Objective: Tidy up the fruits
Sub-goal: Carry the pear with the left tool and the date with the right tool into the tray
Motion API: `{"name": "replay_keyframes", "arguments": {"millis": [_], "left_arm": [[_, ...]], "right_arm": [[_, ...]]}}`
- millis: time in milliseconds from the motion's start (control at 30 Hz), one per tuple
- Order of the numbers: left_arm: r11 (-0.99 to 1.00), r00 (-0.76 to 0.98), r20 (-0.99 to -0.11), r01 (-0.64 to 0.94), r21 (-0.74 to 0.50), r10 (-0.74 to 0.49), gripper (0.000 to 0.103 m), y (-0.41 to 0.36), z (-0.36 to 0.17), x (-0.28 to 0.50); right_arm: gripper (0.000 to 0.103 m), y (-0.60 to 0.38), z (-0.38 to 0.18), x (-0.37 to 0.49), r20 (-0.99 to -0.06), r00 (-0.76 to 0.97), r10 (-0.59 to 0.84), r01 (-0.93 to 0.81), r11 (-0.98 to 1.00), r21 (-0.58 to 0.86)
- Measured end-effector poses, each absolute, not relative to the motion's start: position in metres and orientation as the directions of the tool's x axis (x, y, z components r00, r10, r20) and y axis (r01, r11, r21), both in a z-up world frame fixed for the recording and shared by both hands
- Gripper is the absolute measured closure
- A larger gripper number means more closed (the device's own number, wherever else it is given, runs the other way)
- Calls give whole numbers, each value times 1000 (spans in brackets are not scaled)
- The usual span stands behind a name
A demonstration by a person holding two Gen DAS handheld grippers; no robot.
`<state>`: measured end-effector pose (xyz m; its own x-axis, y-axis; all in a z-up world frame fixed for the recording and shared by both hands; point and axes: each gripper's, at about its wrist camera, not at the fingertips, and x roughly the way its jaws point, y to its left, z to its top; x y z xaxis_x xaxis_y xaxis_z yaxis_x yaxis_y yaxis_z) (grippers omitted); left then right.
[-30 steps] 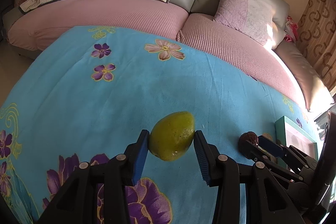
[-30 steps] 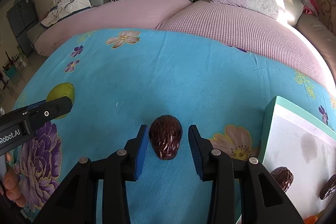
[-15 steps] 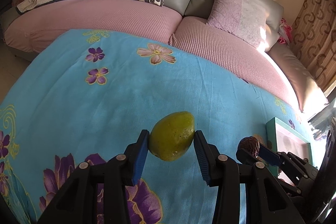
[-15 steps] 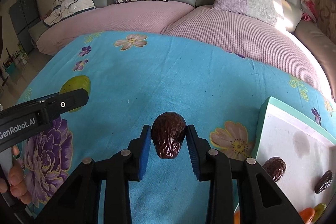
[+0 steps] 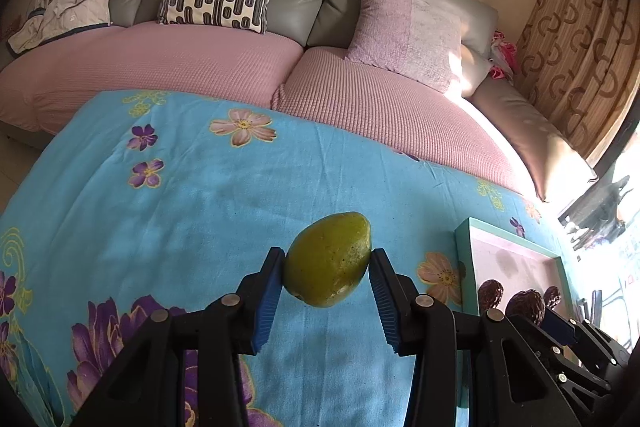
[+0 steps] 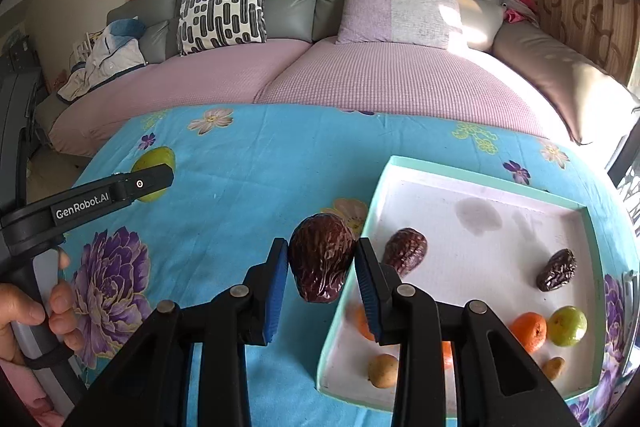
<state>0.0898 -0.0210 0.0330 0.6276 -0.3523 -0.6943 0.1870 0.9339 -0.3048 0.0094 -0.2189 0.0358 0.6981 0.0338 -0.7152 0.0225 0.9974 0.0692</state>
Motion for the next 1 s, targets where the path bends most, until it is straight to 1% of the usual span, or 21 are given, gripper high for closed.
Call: {"name": "replay_keyframes", "arguments": {"millis": [167, 300, 633, 833, 1000], "left_arm": [[918, 611, -686, 249, -307, -395, 57, -43, 38, 84], [911, 603, -684, 303, -280, -410, 57, -67, 43, 74], [844, 508, -705, 476, -248, -494, 57, -152, 38, 47], [799, 469, -708, 557, -228, -529, 57, -194, 36, 31], [786, 453, -714, 576, -224, -535, 57, -213, 29, 28]], "right_arm": [[67, -251, 40, -5, -704, 709, -27, 112, 991, 74], [67, -279, 40, -18, -690, 722, -58, 169, 981, 94], [67, -350, 31, -44, -698, 702, -143, 320, 938, 130], [67, -369, 31, -50, -680, 718, -149, 338, 928, 154], [67, -375, 29, -48, -662, 735, -143, 329, 930, 164]]}}
